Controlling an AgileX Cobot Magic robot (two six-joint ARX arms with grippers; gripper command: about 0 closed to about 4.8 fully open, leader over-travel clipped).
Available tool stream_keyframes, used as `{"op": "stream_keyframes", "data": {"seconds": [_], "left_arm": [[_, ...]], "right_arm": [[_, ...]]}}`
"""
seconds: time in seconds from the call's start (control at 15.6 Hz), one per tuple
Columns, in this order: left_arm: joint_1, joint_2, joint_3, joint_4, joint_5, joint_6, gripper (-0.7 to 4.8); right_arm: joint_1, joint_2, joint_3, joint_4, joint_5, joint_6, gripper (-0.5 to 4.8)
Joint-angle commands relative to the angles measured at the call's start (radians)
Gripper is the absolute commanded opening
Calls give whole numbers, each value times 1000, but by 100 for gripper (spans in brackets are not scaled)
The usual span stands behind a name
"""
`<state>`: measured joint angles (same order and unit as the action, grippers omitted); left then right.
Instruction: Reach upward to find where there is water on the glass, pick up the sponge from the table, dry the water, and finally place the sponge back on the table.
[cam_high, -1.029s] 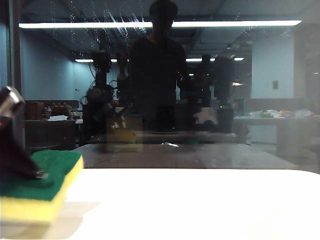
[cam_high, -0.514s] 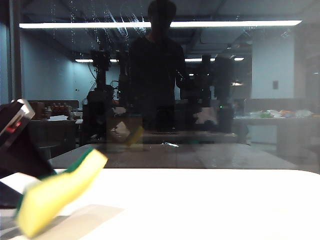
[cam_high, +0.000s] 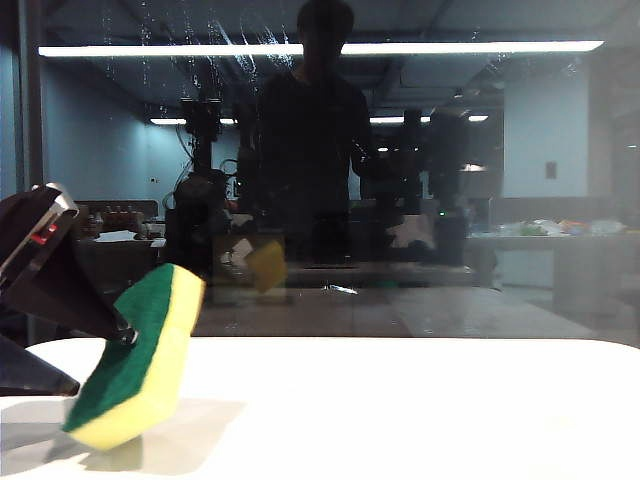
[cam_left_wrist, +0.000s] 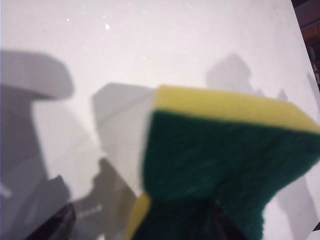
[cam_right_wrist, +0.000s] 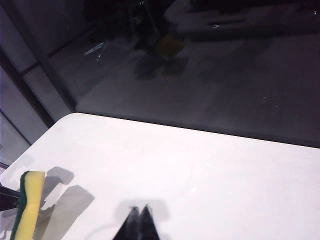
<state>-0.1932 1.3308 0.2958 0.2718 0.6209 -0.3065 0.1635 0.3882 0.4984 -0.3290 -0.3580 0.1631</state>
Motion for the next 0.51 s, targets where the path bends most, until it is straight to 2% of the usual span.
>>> {"op": "stream_keyframes", "data": {"seconds": [0.06,0.13,0.19,0.26,0.32,0.45,0.51], "left_arm": [[0,-3,4,-3,8,7,350],[0,-3,5,-4,11,7,348],[0,-3,9,-9,12,7,302],[0,-4,12,-13,16,7,204],[0,-5,15,-14,33,13,-17],[0,-11,16,-7,42,19,-1],[0,-14,16,-8,43,19,24]], "right_arm": [[0,-2,3,19,4,3,-1],[0,-2,3,20,4,3,-1],[0,-2,3,20,4,3,-2],[0,-2,3,20,4,3,-1],[0,-2,3,20,4,3,-1],[0,-2,3,20,4,3,-2],[0,-2,3,20,4,3,-2]]}}
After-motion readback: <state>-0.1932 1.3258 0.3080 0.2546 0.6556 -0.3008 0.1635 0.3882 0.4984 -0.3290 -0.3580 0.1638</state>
